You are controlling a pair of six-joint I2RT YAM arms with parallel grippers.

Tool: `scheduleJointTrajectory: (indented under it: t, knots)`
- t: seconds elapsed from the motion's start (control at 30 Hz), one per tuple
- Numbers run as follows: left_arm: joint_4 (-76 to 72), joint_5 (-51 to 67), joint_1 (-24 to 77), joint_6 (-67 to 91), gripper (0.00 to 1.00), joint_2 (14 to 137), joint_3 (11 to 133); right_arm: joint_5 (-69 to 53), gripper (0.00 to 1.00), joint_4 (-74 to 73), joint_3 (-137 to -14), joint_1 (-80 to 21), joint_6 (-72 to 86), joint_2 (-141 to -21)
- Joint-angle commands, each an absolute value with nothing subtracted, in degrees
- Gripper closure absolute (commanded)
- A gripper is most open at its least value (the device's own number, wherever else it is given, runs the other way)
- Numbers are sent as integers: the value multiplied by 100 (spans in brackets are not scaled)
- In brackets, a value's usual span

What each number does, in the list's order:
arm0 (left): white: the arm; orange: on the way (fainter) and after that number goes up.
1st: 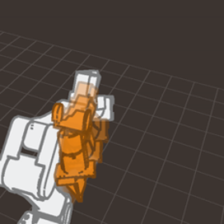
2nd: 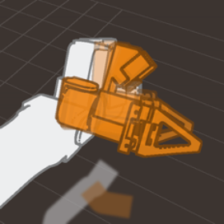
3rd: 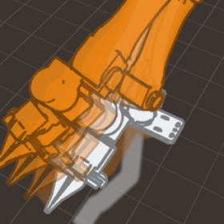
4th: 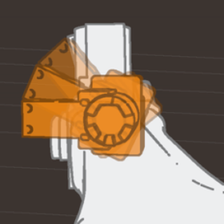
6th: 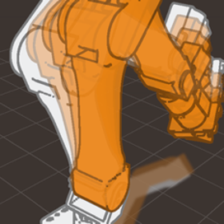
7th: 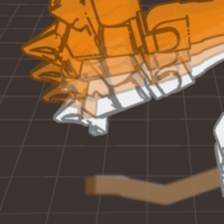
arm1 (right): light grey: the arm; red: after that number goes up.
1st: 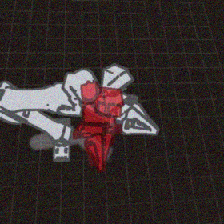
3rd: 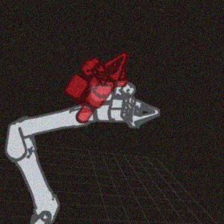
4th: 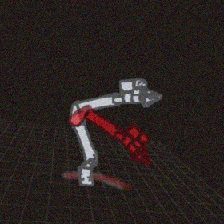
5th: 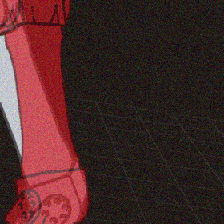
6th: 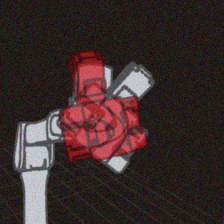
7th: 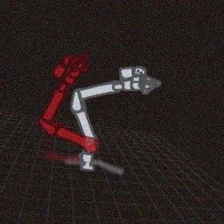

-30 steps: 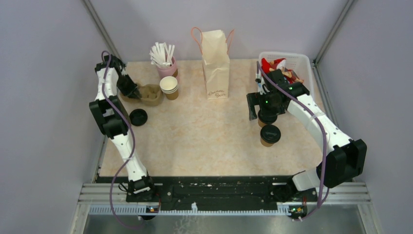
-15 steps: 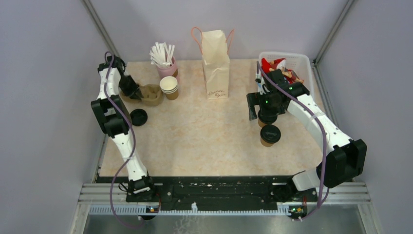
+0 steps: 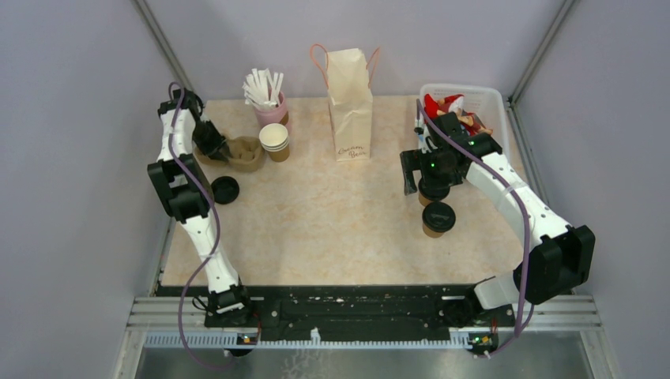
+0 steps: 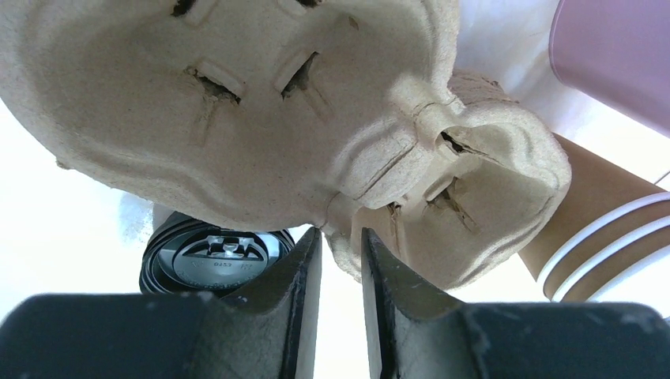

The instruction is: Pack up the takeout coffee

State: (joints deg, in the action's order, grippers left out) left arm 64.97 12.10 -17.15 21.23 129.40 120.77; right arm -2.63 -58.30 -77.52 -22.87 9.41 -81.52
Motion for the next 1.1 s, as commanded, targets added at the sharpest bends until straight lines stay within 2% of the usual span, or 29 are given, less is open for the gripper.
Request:
scheduleJointTrajectory:
  t: [0.0,0.47,0.7,1.07]
  knots:
    - [6537,1221,-1695,2102,69,12860,12306,-262,1,-5687,-7824,-2294,896,-8177]
    - [6485,1291,-1653,2147,83,12947,12322,-229,1,-5703,-7849,-2287,896,-8183]
    - [6593,1216,-1653,2092,74,12916,12375,-219,1,-5704,-7865,-2275,901,-8200]
    - [6575,1288,-1637,2140,77,12942,12428,-246,1,-5704,-7849,-2263,896,-8202]
